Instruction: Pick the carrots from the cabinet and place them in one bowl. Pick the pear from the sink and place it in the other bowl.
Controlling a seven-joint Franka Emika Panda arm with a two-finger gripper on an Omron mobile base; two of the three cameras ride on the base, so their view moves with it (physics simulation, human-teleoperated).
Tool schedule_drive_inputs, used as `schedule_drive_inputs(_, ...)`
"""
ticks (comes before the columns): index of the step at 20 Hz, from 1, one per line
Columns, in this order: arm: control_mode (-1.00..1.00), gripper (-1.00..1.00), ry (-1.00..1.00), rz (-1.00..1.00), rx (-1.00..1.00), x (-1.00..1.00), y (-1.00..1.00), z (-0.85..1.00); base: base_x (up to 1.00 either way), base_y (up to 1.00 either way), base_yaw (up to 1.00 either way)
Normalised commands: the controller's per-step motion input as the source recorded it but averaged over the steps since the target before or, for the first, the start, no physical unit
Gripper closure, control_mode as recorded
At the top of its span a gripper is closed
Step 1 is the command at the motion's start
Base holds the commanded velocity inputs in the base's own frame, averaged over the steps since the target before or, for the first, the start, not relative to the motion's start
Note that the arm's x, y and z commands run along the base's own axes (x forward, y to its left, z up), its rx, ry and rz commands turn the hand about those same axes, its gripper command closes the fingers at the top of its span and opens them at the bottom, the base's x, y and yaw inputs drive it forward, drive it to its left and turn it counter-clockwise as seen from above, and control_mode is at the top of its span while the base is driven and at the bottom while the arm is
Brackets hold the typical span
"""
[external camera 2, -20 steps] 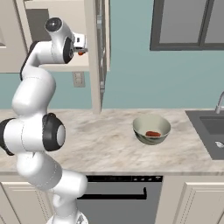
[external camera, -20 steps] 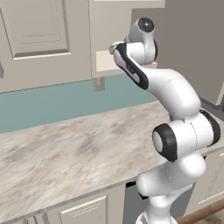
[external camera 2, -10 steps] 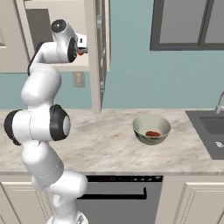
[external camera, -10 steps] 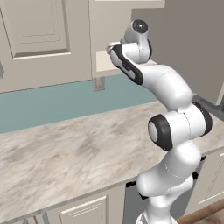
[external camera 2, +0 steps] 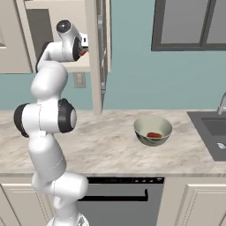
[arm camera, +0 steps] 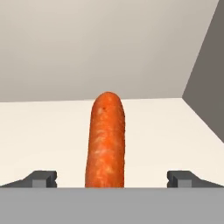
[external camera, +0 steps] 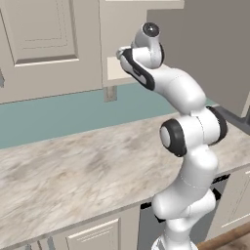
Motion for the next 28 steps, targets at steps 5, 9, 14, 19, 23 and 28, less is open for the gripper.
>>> schedule_drive_inputs(5, -1.00, -1.00, 0.00, 0.00, 0.00, 0.34, 0.04, -0.06, 0.00, 0.00, 0.00)
schedule_drive_inputs(9, -1.00, -1.00, 0.00, 0.00, 0.00, 0.27, 0.10, -0.02, 0.00, 0.00, 0.00)
schedule_drive_inputs(14, -1.00, 1.00, 0.01, 0.00, 0.00, 0.21, 0.14, -0.08, 0.00, 0.00, 0.00)
schedule_drive_inputs(19, -1.00, 1.00, 0.06, 0.00, 0.02, 0.02, 0.01, -0.21, 0.00, 0.00, 0.00)
schedule_drive_inputs(23, -1.00, 1.00, 0.01, 0.00, 0.01, 0.00, 0.00, -0.12, 0.00, 0.00, 0.00)
schedule_drive_inputs(28, -1.00, 1.00, -0.03, -0.01, 0.00, -0.02, 0.00, 0.00, 0.00, 0.00, 0.00)
